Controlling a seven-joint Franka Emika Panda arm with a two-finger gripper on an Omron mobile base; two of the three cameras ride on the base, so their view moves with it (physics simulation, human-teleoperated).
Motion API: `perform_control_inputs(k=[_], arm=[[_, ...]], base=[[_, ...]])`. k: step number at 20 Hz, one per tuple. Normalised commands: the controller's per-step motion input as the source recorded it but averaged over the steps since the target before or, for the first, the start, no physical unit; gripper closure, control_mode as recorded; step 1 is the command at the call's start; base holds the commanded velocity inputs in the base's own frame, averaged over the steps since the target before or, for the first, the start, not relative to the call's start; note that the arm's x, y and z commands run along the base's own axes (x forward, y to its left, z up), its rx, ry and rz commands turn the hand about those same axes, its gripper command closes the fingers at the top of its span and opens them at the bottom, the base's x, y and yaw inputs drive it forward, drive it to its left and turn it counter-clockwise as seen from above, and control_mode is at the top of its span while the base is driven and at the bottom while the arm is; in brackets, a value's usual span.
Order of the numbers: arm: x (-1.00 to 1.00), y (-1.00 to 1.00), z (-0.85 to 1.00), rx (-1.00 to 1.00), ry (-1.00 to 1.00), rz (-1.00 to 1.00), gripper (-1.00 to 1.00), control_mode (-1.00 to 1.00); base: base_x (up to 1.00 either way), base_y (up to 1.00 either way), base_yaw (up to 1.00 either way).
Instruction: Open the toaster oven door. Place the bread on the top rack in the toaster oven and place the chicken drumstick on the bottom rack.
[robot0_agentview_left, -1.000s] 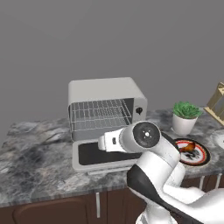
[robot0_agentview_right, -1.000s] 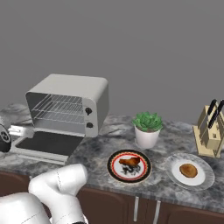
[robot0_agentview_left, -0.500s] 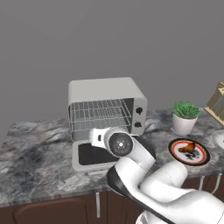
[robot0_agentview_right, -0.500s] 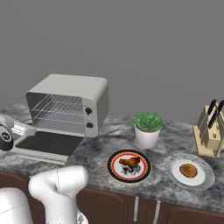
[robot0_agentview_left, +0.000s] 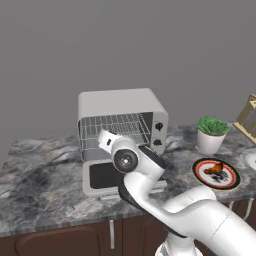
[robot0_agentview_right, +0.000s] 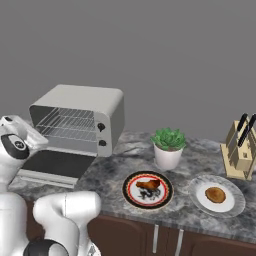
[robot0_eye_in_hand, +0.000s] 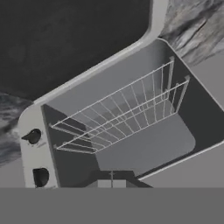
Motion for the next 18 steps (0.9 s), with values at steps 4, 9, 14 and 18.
perform_control_inputs(k=[4, 9, 14, 18], arm=[[-0.02, 0.03, 0.00, 0.33, -0.15, -0.18, 1.00, -1.00], [0.22, 0.00, -0.04, 0.28, -0.06, -0.22, 1.00, -1.00], [0.42, 0.02, -0.32, 0.09, 0.00, -0.21, 1.00, -1.00], [0.23, 0.00, -0.03, 0.11, -0.02, -0.15, 1.00, -1.00]], base=[[0.00, 0.00, 0.00], [0.00, 0.00, 0.00], [0.00, 0.00, 0.00], [0.00, 0.00, 0.00]])
